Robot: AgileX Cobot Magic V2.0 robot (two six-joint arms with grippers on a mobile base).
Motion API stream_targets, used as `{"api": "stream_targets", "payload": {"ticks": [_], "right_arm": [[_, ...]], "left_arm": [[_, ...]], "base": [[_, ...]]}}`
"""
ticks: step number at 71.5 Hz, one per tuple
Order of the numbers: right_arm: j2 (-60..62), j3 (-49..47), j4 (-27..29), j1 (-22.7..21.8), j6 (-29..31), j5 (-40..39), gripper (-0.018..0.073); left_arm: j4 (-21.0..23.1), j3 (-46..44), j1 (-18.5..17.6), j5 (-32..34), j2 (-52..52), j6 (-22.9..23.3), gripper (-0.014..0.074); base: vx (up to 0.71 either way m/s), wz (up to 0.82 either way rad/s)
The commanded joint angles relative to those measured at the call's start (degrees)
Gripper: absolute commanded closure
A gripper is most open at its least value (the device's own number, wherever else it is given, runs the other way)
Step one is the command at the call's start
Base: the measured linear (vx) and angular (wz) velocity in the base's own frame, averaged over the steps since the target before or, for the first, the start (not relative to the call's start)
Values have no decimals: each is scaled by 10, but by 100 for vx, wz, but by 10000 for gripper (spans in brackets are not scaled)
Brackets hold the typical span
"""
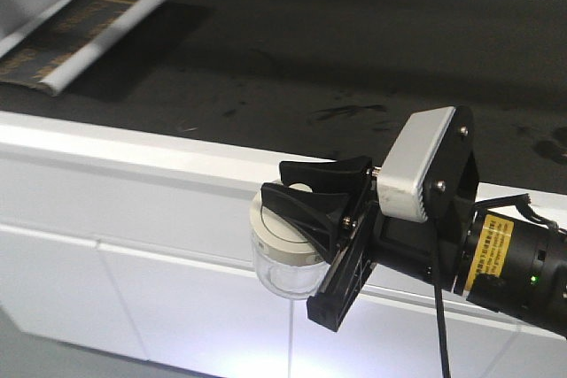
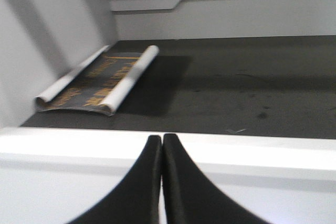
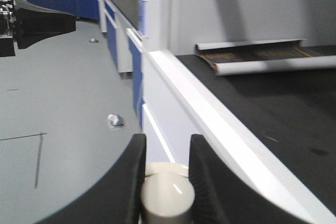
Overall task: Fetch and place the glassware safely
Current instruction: 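Drive the base away from the hood holding the jar in right gripper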
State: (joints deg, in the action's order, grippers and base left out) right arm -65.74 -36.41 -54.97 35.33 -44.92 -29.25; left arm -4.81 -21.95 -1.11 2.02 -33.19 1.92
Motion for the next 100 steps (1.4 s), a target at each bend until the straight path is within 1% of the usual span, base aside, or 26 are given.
{"api": "stream_targets", "payload": {"ticks": [1,33,83,100], "right_arm": [[15,-17,22,0,5,-40,559],[15,-17,22,0,5,-40,559],[15,-17,22,0,5,-39,559],[15,-17,22,0,5,-39,559]], "left_arm": [[4,-14,-4,42,-2,6,603],[4,-14,-4,42,-2,6,603],[4,-14,-4,42,-2,6,603],[4,-14,-4,42,-2,6,603]], "base": [[-4,53],[-5,63],[-3,80],[8,62]]}}
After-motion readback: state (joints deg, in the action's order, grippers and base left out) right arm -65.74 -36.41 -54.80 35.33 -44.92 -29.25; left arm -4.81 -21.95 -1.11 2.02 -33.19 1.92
